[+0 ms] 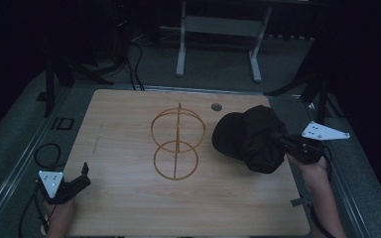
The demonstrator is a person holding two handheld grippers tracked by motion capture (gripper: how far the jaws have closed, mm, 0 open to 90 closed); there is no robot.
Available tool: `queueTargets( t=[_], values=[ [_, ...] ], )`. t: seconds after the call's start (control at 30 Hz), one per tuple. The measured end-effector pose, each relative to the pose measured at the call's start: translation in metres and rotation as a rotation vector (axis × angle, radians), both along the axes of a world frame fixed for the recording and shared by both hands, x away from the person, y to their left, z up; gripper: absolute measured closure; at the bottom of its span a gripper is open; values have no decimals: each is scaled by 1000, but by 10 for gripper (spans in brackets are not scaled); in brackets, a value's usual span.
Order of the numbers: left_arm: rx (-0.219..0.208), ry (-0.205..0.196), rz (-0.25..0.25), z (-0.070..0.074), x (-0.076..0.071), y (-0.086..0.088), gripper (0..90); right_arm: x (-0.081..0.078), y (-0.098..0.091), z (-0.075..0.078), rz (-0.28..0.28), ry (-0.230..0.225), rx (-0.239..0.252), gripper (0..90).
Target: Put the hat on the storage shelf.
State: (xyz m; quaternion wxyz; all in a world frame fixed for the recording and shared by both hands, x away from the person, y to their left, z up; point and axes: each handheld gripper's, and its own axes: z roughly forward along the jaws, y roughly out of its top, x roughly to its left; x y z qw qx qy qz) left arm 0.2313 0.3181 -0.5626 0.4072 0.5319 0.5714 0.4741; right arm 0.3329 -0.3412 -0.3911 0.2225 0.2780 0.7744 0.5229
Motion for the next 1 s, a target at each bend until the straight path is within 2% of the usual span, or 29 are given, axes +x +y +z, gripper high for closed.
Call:
queueTargets(
  t=[0.1, 0.17, 0.23, 0.33, 0.37, 0.53, 0.6, 0.63, 0.67, 0.77, 0.8, 0.83, 1.0],
  values=[
    [1, 0, 0, 0, 0, 0, 18, -2, -2, 14, 0, -23, 13, 889],
    [1, 1, 0, 0, 0, 0, 18, -3, -2, 16, 1, -30, 16, 889],
    [2, 2, 0, 0, 0, 0, 18, -4, -1, 27, 4, -41, 22, 889],
    [2, 3, 0, 0, 0, 0, 18, -5, -1, 34, 7, -45, 28, 889],
    [2, 3, 1, 0, 0, 0, 18, -7, -1, 42, 8, -57, 32, 889],
    [2, 3, 1, 0, 0, 0, 18, -9, -3, 55, 11, -81, 44, 889],
    [3, 4, 1, 0, 0, 0, 18, -13, -5, 74, 12, -110, 69, 889],
    [3, 4, 1, 0, 0, 0, 18, -13, -5, 74, 12, -110, 69, 889],
    [3, 3, 1, 0, 0, 0, 18, -14, -6, 84, 13, -129, 80, 889],
    [4, 4, 0, 0, 0, 0, 18, -16, -6, 98, 25, -153, 101, 889],
    [4, 4, 0, 0, 0, 0, 18, -16, -6, 98, 25, -153, 101, 889],
    [3, 5, 0, 0, 0, 0, 18, -18, -5, 106, 27, -172, 105, 889],
    [3, 5, 0, 0, 0, 0, 18, -18, 0, 117, 36, -196, 116, 889]
  ],
)
